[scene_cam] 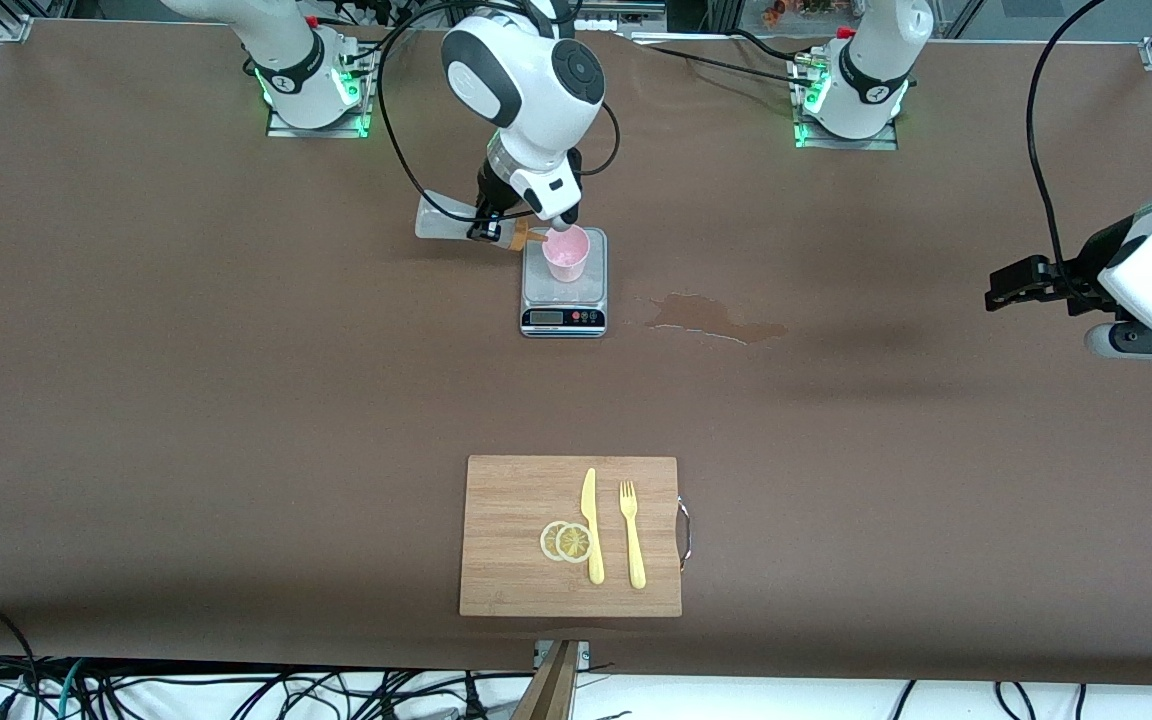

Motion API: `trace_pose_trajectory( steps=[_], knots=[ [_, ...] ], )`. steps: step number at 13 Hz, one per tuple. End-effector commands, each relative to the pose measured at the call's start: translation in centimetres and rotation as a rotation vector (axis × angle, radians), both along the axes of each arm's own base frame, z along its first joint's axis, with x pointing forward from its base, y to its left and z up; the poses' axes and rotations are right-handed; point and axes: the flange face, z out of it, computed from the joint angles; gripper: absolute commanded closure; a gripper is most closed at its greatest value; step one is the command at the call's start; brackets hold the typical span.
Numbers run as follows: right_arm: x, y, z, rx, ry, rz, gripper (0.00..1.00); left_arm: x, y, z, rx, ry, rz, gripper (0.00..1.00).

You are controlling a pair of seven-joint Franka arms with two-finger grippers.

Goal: Add sauce to pink cup with both arms

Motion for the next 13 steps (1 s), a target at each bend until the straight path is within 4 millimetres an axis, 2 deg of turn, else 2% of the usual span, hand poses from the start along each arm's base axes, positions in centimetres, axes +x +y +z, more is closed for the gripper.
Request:
trace_pose_trajectory(
  steps=[1, 8, 11, 13],
  knots=[
    [-0.3, 0.4, 0.7, -0.004, -0.029, -0.007, 0.74, 0.3, 0.2, 0.5, 0.010, 0.001, -0.016, 0.00],
    [0.2, 0.5, 1.4, 0.036, -0.051, -0.007, 0.71, 0.3, 0.2, 0.5, 0.010, 0.001, -0.016, 0.00],
    [0.3, 0.5, 2.8, 0.083, -0.064, -0.014, 0.71, 0.3, 0.1, 0.5, 0.008, 0.001, -0.018, 0.00],
    [0.6, -0.7, 3.7, 0.107, -0.065, -0.022, 0.71, 0.3, 0.1, 0.5, 0.008, 0.001, -0.018, 0.00]
  ],
)
